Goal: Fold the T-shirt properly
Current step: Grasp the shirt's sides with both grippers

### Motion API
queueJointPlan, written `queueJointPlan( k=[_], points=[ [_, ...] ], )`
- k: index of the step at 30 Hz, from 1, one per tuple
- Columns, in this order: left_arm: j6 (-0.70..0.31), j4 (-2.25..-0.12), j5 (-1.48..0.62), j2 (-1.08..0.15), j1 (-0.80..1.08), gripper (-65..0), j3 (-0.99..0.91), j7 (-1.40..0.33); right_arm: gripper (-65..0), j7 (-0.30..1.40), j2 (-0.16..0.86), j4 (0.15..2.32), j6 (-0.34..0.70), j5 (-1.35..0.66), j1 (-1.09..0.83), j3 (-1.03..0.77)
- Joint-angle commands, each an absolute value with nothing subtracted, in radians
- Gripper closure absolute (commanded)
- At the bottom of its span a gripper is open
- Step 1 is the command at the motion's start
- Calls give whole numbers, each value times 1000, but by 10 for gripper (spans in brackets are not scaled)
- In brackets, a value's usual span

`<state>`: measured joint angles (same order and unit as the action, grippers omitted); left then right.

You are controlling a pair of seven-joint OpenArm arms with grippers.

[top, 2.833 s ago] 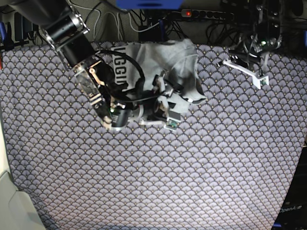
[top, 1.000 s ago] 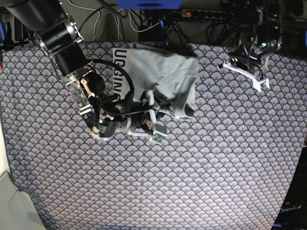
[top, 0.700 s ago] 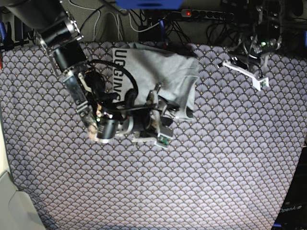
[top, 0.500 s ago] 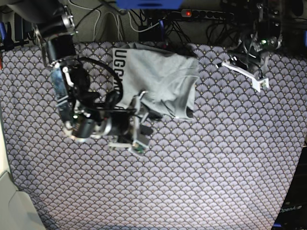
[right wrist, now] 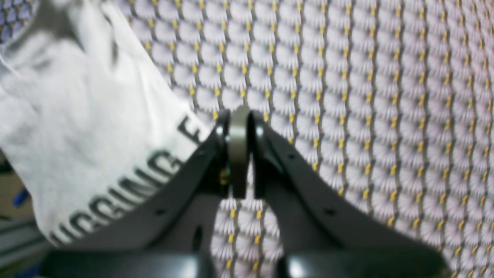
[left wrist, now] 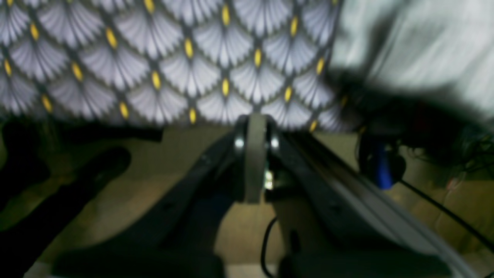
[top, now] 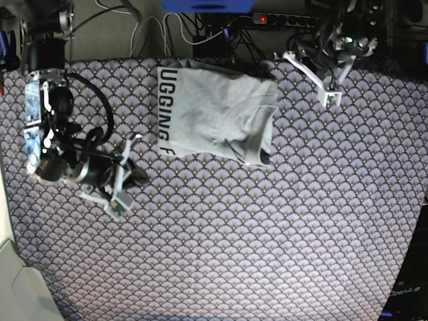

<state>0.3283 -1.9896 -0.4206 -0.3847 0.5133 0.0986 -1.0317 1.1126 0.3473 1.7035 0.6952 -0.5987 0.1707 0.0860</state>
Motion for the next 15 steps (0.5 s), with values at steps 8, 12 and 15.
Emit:
queueJointPlan(
  k=[8,12,15],
  points=[
    [329,-2000,-424,-381,456,-3,223,-1024,0,1082,352,1716,698,-615,170,84],
    [329,-1994,-420,-343,423,-3,229,-1032,0,1082,352,1716,698,-615,166,85],
    [329,-1986,-418,-332,403,-3,236,-1032,0,1082,352,1718,698,-615,151,84]
  ],
)
